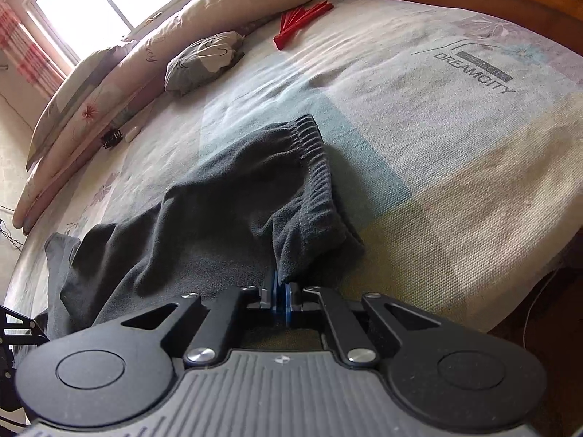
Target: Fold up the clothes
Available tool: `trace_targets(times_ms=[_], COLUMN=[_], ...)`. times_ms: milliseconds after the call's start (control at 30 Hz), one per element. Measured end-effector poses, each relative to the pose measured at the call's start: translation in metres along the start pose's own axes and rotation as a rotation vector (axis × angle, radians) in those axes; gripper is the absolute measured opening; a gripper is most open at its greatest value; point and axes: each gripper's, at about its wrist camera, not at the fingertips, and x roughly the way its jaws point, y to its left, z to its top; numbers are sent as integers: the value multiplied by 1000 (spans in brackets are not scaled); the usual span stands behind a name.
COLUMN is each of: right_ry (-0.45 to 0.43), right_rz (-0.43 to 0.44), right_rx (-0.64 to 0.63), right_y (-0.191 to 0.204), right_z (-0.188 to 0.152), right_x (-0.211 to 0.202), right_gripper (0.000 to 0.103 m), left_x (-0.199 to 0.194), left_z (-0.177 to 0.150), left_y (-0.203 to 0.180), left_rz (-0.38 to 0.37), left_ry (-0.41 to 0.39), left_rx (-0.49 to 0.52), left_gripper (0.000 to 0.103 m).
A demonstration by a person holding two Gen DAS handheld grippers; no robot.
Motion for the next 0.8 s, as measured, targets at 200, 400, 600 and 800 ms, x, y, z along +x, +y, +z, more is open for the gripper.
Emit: trace_targets(times_ms=[200, 400, 600, 800], right_ry=[-39, -170, -136, -79], right_rz=[-54, -105, -92, -170], right_rx=[-3, -135, -298, -401], right_y=[2, 31, 68, 70], right_z=[7, 20, 17, -5], right_x=[-29, -64, -11, 32], right_gripper=[22, 38, 44, 44], left_x=[-21, -58, -41, 24], left_z=[-7, -29, -15, -2], left_y=[14, 51, 91, 99], left_rz=[-63, -16, 62, 60], left_ry=[-31, -48, -163, -178], left_rx=[-85, -238, -499, -690], left_gripper=[11, 12, 16, 20])
